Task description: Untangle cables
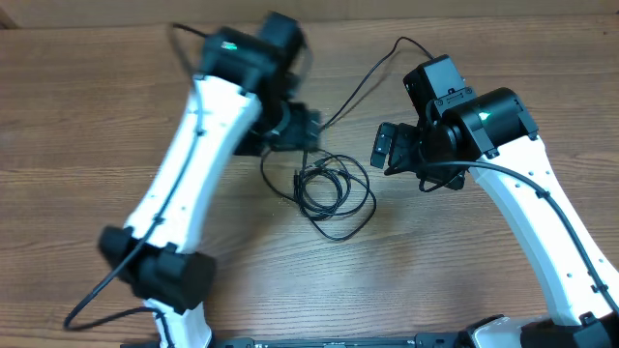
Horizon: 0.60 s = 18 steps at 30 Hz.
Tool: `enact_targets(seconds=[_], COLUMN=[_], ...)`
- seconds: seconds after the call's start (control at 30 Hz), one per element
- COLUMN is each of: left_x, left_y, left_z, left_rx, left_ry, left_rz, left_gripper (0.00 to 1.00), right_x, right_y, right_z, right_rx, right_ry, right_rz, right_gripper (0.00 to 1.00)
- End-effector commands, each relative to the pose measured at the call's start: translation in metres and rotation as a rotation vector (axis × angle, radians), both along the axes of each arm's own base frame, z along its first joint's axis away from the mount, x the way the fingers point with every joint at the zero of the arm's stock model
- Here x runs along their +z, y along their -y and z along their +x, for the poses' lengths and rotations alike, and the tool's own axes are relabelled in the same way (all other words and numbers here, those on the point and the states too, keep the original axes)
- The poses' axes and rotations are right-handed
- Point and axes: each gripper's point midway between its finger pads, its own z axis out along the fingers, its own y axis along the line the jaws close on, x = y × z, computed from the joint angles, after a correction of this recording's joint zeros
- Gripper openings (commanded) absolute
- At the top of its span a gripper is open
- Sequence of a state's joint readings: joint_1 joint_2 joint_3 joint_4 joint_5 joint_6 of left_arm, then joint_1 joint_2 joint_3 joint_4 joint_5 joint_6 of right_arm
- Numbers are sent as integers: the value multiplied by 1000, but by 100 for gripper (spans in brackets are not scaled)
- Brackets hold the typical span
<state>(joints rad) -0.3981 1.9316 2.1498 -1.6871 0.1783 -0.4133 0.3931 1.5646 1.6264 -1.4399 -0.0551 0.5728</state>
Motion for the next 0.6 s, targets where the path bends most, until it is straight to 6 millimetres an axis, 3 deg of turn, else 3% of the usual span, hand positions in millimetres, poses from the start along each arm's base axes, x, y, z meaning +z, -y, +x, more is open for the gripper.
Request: enact_targets(seconds=[0.0, 0.2, 0.37, 0.57], left_x=[39, 46, 24, -5], left_y=[-39, -92, -129, -149], left_z=[-2, -19, -41, -52], left_rx=[118, 233, 338, 414], left_ry=[104, 134, 58, -53], left_rz=[-38, 31, 95, 120], left_gripper=[92, 94, 100, 100], right_x=[-1, 0, 3, 0], right_y=[1, -4, -19, -39], right_z=[0, 2, 1, -5], right_rx=[-5, 0, 27, 66], right_ry=[-1, 6, 1, -5], right_rz=[0, 20, 91, 100], right_gripper=[100, 100, 100, 100])
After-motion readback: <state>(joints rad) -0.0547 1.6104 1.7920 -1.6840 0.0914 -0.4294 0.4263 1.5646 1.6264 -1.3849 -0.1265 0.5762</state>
